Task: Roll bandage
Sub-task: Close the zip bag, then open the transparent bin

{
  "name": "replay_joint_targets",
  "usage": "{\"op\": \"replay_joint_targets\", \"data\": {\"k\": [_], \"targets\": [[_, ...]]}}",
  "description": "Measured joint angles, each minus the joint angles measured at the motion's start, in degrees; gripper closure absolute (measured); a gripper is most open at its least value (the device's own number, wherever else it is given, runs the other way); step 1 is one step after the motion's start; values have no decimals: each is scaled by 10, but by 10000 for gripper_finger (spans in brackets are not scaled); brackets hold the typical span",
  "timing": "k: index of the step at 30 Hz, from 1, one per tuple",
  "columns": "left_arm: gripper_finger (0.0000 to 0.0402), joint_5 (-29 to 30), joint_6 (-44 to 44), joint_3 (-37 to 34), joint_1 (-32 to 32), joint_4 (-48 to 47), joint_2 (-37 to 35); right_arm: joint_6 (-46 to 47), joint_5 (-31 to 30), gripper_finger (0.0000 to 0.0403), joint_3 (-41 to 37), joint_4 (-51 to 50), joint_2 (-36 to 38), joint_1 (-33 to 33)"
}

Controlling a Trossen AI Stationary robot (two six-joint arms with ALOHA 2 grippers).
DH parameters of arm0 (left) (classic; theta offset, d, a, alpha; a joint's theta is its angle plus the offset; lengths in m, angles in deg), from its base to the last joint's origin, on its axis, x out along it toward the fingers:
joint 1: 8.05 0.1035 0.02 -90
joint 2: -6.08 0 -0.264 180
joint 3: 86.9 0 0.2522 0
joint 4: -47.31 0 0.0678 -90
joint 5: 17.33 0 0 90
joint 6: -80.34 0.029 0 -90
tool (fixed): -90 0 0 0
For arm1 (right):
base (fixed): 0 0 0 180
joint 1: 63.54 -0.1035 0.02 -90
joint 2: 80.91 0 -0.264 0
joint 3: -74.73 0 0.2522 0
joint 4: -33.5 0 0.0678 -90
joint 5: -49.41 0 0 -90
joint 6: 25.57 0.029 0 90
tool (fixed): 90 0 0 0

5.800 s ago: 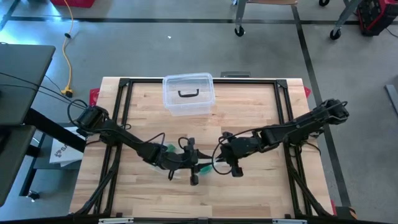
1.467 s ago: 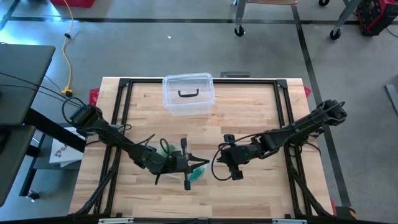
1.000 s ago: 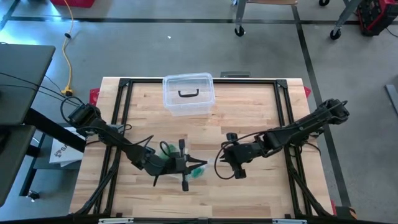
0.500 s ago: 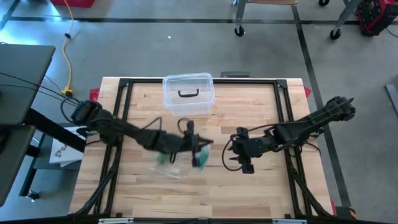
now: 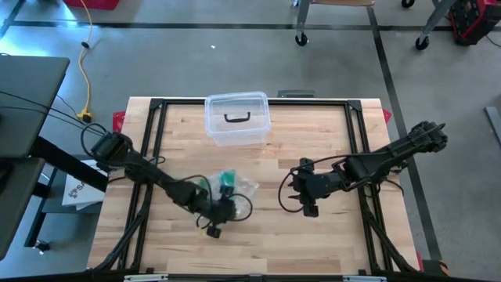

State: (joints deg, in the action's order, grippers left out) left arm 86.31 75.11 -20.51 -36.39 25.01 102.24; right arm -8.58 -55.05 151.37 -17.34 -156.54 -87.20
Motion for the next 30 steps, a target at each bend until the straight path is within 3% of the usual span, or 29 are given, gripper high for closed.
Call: {"op": "replay_joint_targets", "data": {"k": [6, 11, 14, 16, 18, 21, 26, 30], "targets": [[279, -27, -93, -12, -18, -5, -7, -12, -1, 233, 0, 28, 0, 0], [211, -28, -139, 37, -17, -6, -28, -93, -74, 233, 0, 56, 0, 22], [199, 30, -125, 73, -1, -24, -56, -185, -61, 233, 0, 72, 0, 73], [201, 100, -86, 80, 19, -45, -83, -241, -4, 233, 0, 93, 0, 131], [211, 141, -50, 80, 59, -83, -113, -280, 92, 235, 0, 115, -3, 203], [233, 154, -27, 79, 157, -155, -162, -300, 215, 239, 0, 161, -25, 318], [268, 204, -74, 79, 331, -255, -246, -222, 247, 248, 1, 282, -105, 457], [292, 213, -110, 79, 450, -333, -271, -203, 251, 258, 1, 376, -175, 515]]}}
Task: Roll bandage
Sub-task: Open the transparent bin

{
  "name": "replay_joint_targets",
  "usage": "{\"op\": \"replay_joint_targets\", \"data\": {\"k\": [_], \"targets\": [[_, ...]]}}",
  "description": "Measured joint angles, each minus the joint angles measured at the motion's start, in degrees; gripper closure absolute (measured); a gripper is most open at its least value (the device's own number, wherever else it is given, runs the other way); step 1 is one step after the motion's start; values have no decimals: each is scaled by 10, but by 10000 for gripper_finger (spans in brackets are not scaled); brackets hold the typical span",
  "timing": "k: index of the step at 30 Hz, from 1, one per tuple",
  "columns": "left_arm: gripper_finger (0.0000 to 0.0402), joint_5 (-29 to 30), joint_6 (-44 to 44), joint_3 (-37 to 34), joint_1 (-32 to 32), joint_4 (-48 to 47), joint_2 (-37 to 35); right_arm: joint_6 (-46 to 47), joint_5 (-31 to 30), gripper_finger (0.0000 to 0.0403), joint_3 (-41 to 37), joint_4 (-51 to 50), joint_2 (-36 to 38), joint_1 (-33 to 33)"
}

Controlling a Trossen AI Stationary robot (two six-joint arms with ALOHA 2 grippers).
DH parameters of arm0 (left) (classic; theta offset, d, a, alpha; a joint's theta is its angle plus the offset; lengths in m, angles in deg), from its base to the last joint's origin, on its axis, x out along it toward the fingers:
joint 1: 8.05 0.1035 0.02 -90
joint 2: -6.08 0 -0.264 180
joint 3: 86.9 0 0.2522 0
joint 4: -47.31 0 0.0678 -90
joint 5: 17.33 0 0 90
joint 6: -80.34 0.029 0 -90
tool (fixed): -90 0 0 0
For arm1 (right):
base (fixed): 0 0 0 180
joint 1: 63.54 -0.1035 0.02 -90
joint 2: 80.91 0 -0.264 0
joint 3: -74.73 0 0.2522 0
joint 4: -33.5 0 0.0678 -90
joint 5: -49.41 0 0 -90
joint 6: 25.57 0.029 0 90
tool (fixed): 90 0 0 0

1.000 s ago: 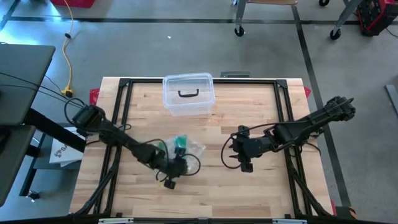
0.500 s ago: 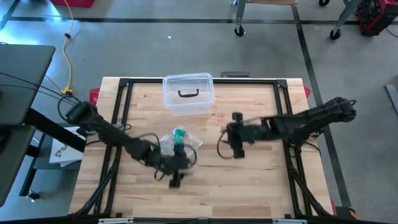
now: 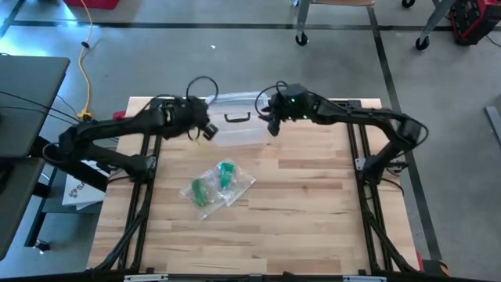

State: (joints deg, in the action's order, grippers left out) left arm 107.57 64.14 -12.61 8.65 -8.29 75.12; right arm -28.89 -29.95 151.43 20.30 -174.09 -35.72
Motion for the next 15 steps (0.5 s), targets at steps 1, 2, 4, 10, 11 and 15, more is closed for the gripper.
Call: {"op": "replay_joint_targets", "data": {"k": [1, 2, 4, 10, 11, 15], "targets": [[298, -12, -1, -1, 23, -13, 2, -6, 6, 261, 0, 10, -13, 8], [303, -21, -1, -5, 42, -17, 6, -12, 16, 263, 0, 10, -22, 15], [313, -45, 12, -22, 71, -2, 15, -28, 32, 265, 13, -24, -32, 19], [331, -127, 49, -84, 79, 128, 45, -71, 38, 266, 76, -283, -7, -16], [333, -141, 47, -88, 72, 144, 49, -68, 38, 266, 87, -330, 0, -26], [337, -183, 17, -93, 23, 185, 57, -57, 20, 266, 110, -476, 38, -76]]}}
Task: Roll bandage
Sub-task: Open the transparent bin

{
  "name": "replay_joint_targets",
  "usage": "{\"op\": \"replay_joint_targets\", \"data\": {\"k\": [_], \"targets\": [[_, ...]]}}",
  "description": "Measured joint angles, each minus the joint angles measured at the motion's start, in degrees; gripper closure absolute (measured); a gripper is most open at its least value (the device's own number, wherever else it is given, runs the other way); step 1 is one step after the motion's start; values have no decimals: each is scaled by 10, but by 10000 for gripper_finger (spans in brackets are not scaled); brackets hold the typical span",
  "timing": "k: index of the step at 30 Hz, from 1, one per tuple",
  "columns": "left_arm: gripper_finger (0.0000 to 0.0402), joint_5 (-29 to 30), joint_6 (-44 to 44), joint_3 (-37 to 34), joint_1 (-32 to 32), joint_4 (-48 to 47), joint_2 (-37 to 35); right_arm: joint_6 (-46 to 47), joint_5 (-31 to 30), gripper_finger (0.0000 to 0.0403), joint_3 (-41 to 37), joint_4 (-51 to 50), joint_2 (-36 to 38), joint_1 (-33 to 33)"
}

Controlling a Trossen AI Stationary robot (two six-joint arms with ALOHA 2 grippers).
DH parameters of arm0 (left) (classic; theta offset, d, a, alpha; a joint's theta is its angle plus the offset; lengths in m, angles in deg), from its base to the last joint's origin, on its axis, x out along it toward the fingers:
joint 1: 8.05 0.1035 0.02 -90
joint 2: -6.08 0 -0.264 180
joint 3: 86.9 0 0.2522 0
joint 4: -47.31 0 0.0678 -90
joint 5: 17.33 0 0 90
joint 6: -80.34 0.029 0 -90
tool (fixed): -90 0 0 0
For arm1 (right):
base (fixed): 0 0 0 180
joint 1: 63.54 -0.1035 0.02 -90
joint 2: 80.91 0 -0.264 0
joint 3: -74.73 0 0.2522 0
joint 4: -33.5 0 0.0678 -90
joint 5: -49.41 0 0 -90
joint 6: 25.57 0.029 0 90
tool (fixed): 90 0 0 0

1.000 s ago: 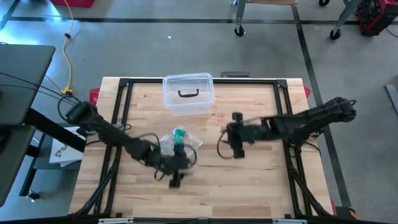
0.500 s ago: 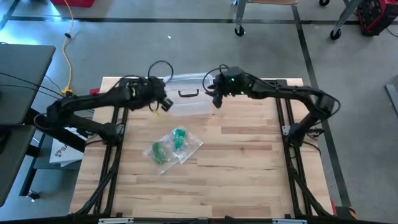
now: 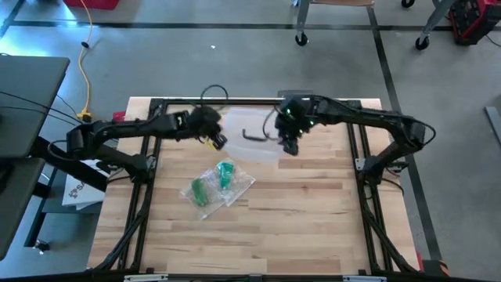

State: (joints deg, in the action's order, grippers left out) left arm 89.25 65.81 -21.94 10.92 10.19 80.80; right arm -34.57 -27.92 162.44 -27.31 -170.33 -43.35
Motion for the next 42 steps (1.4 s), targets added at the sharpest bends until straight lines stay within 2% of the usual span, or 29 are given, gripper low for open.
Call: {"op": "replay_joint_targets", "data": {"k": [2, 6, 9, 14, 20, 24, 32, 36, 42], "targets": [[338, -2, -16, 1, -28, 26, -2, -1, -7, 266, 0, -31, 27, -23], [338, 3, -43, 2, -83, 46, -3, 0, -3, 266, 2, -6, 78, -57], [338, 27, -45, 2, -117, 59, -3, 3, 17, 266, 2, 33, 79, -68], [338, 75, -47, 2, -164, 53, -3, 40, 53, 266, 6, 99, 21, -72], [338, 58, -40, 2, -227, 56, 0, 56, 47, 266, 66, 69, -60, -67], [338, 56, -38, 2, -263, 102, 21, 57, 47, 266, 111, -3, -100, -67], [338, 84, -27, 4, -279, 247, 118, 62, 58, 259, 136, -58, -128, -62], [338, 120, -21, 4, -277, 285, 153, 68, 97, 248, 136, -66, -132, -51], [338, 183, -24, 2, -276, 294, 164, 80, 195, 223, 133, -77, -135, -29]]}}
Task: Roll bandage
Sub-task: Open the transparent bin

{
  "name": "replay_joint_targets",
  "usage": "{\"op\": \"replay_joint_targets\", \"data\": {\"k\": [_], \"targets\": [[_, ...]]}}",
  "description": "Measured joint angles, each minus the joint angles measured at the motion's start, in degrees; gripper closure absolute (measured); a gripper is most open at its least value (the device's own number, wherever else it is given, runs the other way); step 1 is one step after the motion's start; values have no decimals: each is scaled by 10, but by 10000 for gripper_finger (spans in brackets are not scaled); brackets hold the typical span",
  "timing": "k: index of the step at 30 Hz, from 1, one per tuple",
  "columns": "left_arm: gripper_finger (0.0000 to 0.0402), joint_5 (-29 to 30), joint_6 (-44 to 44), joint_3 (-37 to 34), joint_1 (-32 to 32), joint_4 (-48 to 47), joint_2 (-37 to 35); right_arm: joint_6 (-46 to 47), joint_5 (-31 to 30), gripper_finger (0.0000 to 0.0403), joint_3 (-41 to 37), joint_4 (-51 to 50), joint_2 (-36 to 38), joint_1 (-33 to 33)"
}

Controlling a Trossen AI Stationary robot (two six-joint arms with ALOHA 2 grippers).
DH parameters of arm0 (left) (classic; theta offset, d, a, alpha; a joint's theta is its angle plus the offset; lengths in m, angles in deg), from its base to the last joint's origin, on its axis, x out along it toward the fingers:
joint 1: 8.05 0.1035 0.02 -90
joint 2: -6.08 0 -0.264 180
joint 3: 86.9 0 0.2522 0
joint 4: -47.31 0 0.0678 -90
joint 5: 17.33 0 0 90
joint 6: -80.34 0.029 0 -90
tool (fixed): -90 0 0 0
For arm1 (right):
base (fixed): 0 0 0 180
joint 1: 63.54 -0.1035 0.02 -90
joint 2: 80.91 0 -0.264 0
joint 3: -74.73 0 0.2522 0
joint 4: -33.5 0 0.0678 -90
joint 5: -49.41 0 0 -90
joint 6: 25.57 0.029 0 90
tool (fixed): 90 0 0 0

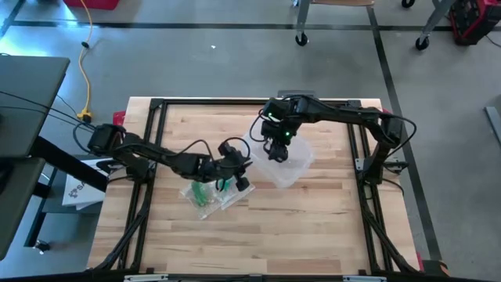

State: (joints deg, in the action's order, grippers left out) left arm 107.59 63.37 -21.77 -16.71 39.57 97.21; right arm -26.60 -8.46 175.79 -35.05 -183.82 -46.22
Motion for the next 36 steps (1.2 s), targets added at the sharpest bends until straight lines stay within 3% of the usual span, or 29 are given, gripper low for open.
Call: {"op": "replay_joint_targets", "data": {"k": [5, 12, 16, 19, 24, 29, 33, 36], "targets": [[338, 23, -5, -1, 1, -4, 0, 4, 44, 213, -1, -2, -1, 10], [338, 20, -11, 0, 2, 1, 1, -5, 152, 212, 0, 51, -2, 23], [338, 20, -10, 0, 1, 1, 0, -20, 155, 212, -1, 45, 0, 20], [338, 20, -11, 0, 0, 13, 0, -25, 108, 214, 0, 23, 18, 9], [338, 13, -10, 0, -7, 17, 0, -38, -29, 215, 0, -67, 69, -40], [338, -27, -10, 0, -6, 19, 0, -11, -139, 215, -25, -175, 91, -89], [338, -65, -9, 0, -3, 29, 0, -47, -238, 215, -75, -157, 94, -90], [338, -92, 0, 0, -3, 75, 12, -135, -251, 215, -83, -128, 94, -78]]}}
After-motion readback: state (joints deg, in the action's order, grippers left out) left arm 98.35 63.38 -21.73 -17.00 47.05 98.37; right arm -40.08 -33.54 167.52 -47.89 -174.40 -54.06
